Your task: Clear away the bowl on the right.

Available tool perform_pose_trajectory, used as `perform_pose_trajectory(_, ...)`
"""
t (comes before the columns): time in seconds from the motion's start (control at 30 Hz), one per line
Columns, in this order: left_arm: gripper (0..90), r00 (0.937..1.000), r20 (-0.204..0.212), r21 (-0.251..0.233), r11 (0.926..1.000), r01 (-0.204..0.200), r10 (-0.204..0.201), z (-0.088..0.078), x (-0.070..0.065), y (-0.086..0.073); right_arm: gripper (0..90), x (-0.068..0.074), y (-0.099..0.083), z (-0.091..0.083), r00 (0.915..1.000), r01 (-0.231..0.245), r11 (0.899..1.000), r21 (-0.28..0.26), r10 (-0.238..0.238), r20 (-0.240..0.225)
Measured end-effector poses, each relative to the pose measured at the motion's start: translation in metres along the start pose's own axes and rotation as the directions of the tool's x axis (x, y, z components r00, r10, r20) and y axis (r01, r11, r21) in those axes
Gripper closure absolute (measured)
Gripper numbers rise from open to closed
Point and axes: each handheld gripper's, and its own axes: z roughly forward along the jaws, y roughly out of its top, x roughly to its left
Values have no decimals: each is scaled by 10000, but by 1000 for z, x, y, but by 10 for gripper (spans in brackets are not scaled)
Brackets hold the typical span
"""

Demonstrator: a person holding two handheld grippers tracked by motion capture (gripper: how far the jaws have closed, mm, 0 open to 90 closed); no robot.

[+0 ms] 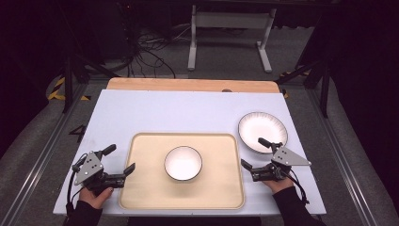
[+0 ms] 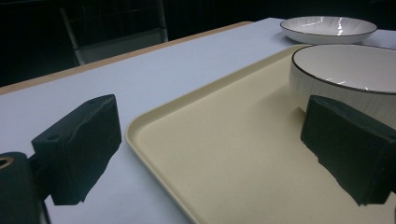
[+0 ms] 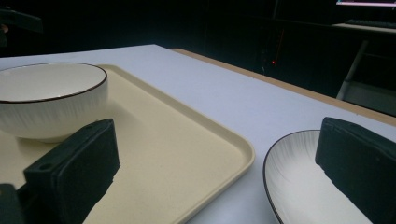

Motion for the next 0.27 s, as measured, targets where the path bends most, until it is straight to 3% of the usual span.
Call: perform_pose_trajectory(0.27, 58, 10000, -5, -12, 10000, 3, -3, 0, 0, 0, 0, 9, -2, -1, 9970, 722, 9974, -42, -721, 286)
